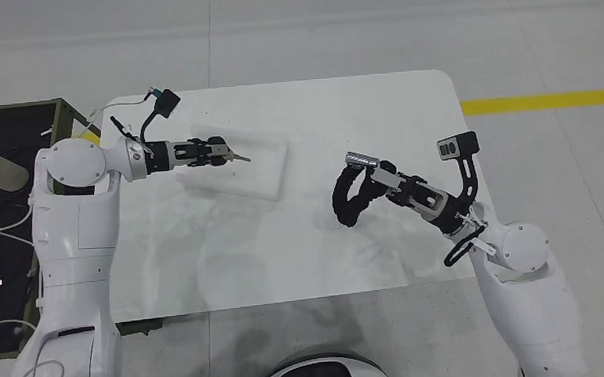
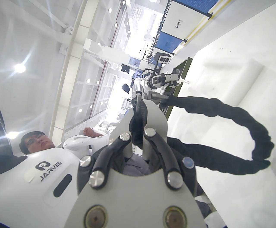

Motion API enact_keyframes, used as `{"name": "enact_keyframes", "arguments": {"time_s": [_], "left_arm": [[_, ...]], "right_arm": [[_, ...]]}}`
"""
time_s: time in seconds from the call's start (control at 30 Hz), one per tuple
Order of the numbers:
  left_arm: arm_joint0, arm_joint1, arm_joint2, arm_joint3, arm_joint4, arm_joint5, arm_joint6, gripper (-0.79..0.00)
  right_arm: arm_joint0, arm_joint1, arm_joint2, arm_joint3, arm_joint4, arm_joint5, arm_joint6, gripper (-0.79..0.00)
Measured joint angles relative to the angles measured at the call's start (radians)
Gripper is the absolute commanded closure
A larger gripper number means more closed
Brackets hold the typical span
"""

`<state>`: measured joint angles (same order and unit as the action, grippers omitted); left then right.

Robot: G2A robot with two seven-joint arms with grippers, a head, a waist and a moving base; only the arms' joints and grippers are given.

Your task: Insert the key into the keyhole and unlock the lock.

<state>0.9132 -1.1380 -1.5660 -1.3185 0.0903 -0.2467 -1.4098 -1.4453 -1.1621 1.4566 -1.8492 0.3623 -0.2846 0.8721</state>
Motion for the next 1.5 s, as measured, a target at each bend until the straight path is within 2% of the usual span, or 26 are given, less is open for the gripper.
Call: {"name": "enact_keyframes", "arguments": {"time_s": [0.03, 0.17, 0.27, 0.37, 0.53, 0.83, 1.0, 1.13, 1.27, 1.5], "left_arm": [[0.013, -0.003, 0.001, -0.015, -0.013, -0.002, 0.013, 0.000], [0.140, -0.028, 0.047, -0.114, -0.220, 0.031, 0.209, 0.000], [0.167, -0.039, 0.090, -0.135, -0.323, 0.030, 0.281, 0.000], [0.186, -0.049, 0.137, -0.156, -0.349, 0.019, 0.313, 0.000], [0.198, -0.059, 0.196, -0.198, -0.325, -0.030, 0.333, 0.000], [0.206, -0.061, 0.201, -0.207, -0.336, -0.049, 0.338, 0.000], [0.258, -0.059, 0.193, -0.278, -0.377, 0.004, 0.322, 0.000], [0.253, -0.055, 0.176, -0.278, -0.433, 0.066, 0.276, 0.000], [0.246, -0.053, 0.182, -0.279, -0.399, 0.107, 0.267, 0.000], [0.239, -0.054, 0.198, -0.284, -0.397, 0.118, 0.264, 0.000]], "right_arm": [[-0.001, 0.000, 0.001, 0.000, 0.000, 0.000, -0.001, 0.000], [-0.066, 0.005, 0.023, -0.015, -0.112, -0.051, -0.058, 0.000], [-0.056, 0.005, -0.004, 0.000, -0.158, -0.064, -0.067, 0.000], [-0.030, 0.003, -0.029, 0.022, -0.177, -0.071, -0.066, 0.000], [0.002, 0.004, -0.048, 0.038, -0.244, -0.079, -0.085, 0.000], [0.006, 0.004, -0.057, 0.038, -0.276, -0.081, -0.096, 0.000], [-0.043, 0.008, -0.045, -0.010, -0.264, -0.081, -0.097, 0.000], [-0.042, 0.011, -0.039, -0.010, -0.248, -0.086, -0.077, 0.000], [-0.043, 0.012, -0.052, -0.012, -0.246, -0.104, -0.070, 0.000], [-0.041, 0.013, -0.066, -0.008, -0.258, -0.115, -0.076, 0.000]]}}
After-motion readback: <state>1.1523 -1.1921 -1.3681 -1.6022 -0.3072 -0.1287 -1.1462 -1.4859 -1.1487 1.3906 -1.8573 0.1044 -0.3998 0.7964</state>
